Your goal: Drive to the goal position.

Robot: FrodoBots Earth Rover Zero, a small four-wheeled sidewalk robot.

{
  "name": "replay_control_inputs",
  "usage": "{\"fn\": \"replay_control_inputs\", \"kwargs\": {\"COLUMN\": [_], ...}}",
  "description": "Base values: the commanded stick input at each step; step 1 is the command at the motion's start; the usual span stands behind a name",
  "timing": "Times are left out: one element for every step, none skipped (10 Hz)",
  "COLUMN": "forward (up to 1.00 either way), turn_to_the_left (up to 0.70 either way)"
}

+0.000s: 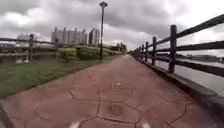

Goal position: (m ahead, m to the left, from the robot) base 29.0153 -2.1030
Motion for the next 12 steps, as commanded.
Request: {"fn": "replay_control_inputs", "kwargs": {"forward": [0.50, 0.50, 0.50, 0.50, 0.50, 0.50, 0.50, 0.50, 0.50, 0.50, 0.50, 0.50], "turn_to_the_left": [0.00, 0.00, 0.00, 0.00, 0.00, 0.00, 0.00, 0.00, 0.00, 0.00, 0.00, 0.00]}}
